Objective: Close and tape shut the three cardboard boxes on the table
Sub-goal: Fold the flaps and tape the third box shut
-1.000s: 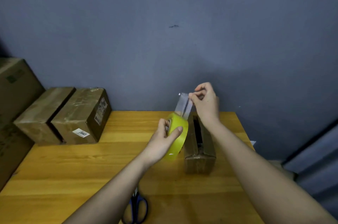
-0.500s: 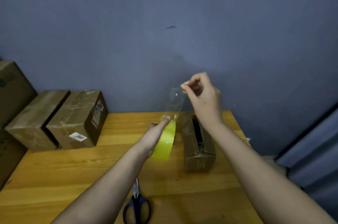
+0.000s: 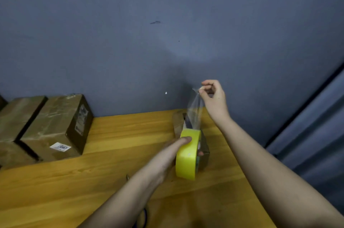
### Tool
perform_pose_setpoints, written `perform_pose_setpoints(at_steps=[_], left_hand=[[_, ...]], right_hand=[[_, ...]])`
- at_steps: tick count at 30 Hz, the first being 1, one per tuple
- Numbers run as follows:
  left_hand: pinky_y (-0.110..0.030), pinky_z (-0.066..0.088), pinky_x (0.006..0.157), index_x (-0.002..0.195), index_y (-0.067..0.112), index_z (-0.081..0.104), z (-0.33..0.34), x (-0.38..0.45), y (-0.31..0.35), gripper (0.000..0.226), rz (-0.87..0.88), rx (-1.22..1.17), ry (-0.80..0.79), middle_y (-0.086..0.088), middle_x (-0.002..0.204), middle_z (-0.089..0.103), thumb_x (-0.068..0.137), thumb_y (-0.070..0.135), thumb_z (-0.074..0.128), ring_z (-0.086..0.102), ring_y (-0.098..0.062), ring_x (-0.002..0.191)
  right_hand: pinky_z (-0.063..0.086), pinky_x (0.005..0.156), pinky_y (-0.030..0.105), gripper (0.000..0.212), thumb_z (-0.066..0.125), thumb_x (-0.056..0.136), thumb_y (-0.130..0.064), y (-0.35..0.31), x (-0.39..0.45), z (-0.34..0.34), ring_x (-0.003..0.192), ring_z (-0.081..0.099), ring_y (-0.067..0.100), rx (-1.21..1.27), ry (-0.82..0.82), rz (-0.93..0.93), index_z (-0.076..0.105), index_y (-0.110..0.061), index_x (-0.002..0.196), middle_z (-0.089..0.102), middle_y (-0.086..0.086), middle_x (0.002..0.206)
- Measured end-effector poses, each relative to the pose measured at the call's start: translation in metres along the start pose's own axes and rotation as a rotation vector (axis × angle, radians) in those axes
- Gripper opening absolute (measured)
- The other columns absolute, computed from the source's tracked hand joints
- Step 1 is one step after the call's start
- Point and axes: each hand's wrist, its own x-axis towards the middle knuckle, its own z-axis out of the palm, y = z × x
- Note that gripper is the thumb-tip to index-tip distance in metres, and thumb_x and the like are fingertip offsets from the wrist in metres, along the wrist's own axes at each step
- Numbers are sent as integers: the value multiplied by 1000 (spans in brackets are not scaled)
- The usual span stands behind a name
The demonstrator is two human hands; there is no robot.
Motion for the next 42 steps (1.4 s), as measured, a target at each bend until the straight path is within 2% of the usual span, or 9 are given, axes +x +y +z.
perform_pose_setpoints(at_steps=[4,7,13,17,19,23,30,34,42], left_hand=[[-26,51,69,118,10,56,12,3,-8,42,186,-18,39,-19,91,72,84,33,63,69,-21,83],[-24,52,60,112,8,53,23,13,-6,28,261,-51,141,-17,78,71,90,24,59,68,-20,69],[-29,51,55,107,4,51,41,46,0,25,277,-179,402,-19,66,66,88,19,60,62,-25,52],[-30,50,56,111,4,52,48,68,2,23,233,-242,499,-18,67,67,94,19,51,63,-25,53],[-31,51,59,113,1,53,50,79,1,26,193,-262,537,-18,66,67,95,19,48,63,-25,52],[-34,51,63,119,0,53,51,94,0,34,113,-290,547,-19,69,67,95,23,48,64,-26,56],[-28,53,55,119,-3,53,41,105,1,36,48,-293,511,-18,70,65,95,23,45,63,-24,54],[-27,52,54,117,-9,57,35,104,1,43,18,-361,493,-16,65,64,95,25,43,60,-23,50],[-27,52,58,122,-6,54,23,108,7,51,-8,-390,424,-17,72,65,93,34,46,63,-23,56]], right_hand=[[39,69,5,19,56,90,7,28,18,-1,65,52,-14,33,6,97,53,-9,100,53,-4,78],[41,71,9,21,56,89,7,50,33,7,71,54,-7,36,-83,128,53,-13,97,54,-5,80],[43,67,19,18,58,90,3,99,54,34,72,53,4,111,-227,256,55,-11,101,57,-3,81],[42,70,7,18,57,91,2,127,52,51,75,56,-2,223,-257,347,56,-7,107,59,-2,87],[42,76,8,19,56,92,2,136,49,55,80,57,-1,275,-271,393,55,-7,109,59,-1,90],[40,84,14,21,51,93,5,151,46,54,96,54,14,329,-263,449,52,-11,107,57,1,94],[41,83,8,27,42,95,9,169,28,57,88,56,4,355,-206,506,47,6,121,59,8,94],[39,82,4,29,35,95,11,172,23,55,93,55,14,314,-256,473,42,-1,121,58,7,95],[40,88,4,68,46,77,27,178,20,51,117,51,19,151,-457,358,38,-7,136,54,11,117]])
